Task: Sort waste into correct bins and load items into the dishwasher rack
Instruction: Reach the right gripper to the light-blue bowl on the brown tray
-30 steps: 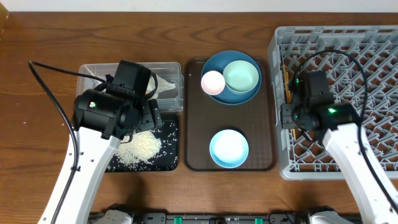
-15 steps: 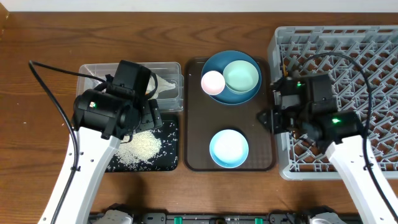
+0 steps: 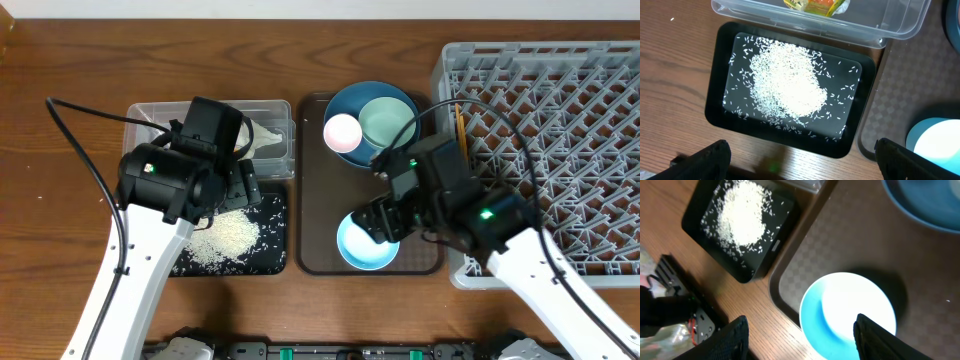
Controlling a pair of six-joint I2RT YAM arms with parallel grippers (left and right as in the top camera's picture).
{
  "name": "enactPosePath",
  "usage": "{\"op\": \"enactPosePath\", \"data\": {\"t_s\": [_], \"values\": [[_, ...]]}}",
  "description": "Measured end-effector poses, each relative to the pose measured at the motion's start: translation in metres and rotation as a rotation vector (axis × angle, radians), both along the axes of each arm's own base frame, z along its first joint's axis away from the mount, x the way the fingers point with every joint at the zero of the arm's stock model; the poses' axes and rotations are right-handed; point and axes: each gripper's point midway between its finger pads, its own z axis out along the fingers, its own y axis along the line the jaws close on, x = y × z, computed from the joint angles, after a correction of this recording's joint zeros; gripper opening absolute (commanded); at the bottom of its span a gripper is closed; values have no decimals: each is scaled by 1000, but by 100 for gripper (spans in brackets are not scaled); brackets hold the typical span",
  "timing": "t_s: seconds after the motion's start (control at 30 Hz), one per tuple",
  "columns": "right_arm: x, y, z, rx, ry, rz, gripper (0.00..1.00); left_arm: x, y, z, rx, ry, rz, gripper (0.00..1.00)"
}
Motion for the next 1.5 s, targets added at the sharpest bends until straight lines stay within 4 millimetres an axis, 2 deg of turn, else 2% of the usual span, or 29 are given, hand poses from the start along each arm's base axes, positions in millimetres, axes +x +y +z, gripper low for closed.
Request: {"op": "enactPosePath", "data": {"t_s": [0.07, 0.27, 0.47, 0.8, 0.97, 1.17, 1.5], "values": [[-2, 5, -6, -24, 6, 7, 68, 0, 0, 0, 0, 0, 0, 95], [-14, 21, -42, -123, 69, 53, 68, 0, 0, 0, 0, 0, 0, 95], [-22, 30, -76, -200, 140, 87, 57, 0, 0, 0, 0, 0, 0, 95], [-43, 47, -119, -284, 225, 141, 56, 0, 0, 0, 0, 0, 0, 95], [-51, 52, -131, -311, 244, 166, 50, 0, 0, 0, 0, 0, 0, 95], [-50, 50, -135, -328, 244, 155, 39, 0, 0, 0, 0, 0, 0, 95], [-51, 42, -137, -363, 249, 141, 37, 0, 0, 0, 0, 0, 0, 95]]}}
